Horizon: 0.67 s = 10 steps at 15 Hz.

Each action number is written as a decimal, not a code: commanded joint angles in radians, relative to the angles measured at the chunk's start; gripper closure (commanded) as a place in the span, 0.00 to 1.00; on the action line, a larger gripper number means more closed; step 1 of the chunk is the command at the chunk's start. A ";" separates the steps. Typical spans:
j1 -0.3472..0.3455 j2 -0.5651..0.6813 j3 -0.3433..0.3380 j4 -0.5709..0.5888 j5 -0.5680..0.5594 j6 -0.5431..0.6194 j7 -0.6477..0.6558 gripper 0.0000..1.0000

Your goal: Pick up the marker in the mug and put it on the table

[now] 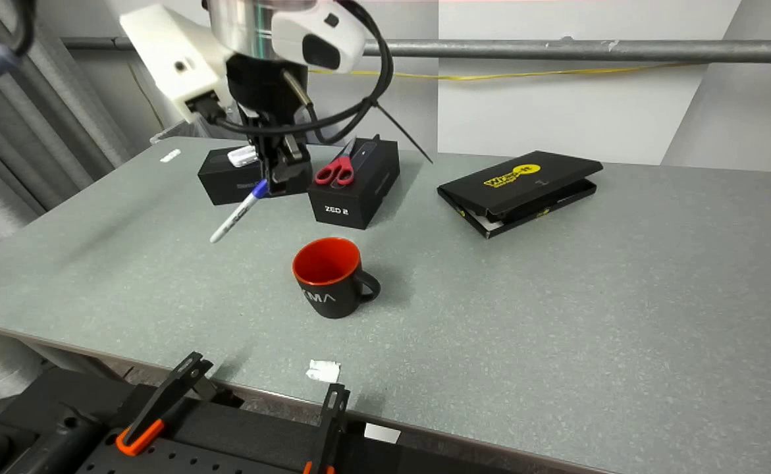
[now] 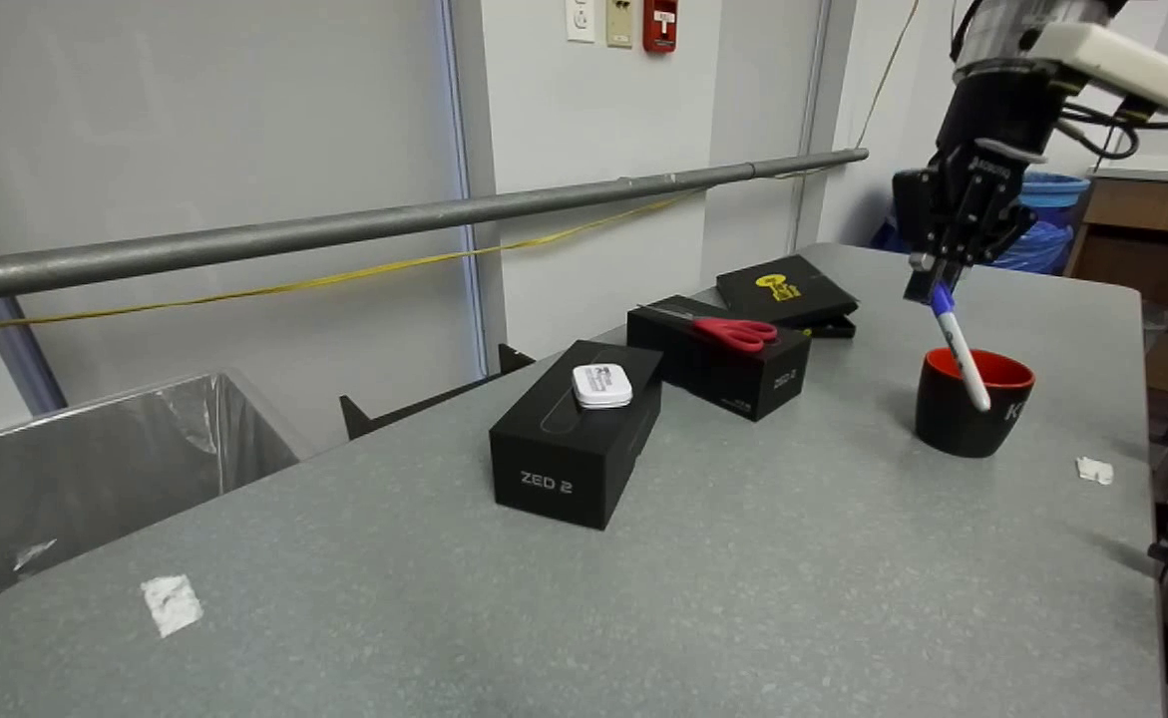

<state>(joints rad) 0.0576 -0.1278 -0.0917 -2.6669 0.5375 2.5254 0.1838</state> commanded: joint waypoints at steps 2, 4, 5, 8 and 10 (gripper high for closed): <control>0.003 0.267 0.074 0.089 0.006 0.205 -0.025 0.97; -0.002 0.359 0.099 0.117 -0.025 0.300 -0.006 0.97; -0.003 0.396 0.107 0.128 -0.047 0.335 0.007 0.97; 0.010 0.480 0.105 0.156 -0.136 0.419 0.038 0.97; 0.007 0.502 0.109 0.174 -0.165 0.431 0.049 0.66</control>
<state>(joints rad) 0.0616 0.3140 0.0134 -2.5373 0.4269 2.9126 0.1961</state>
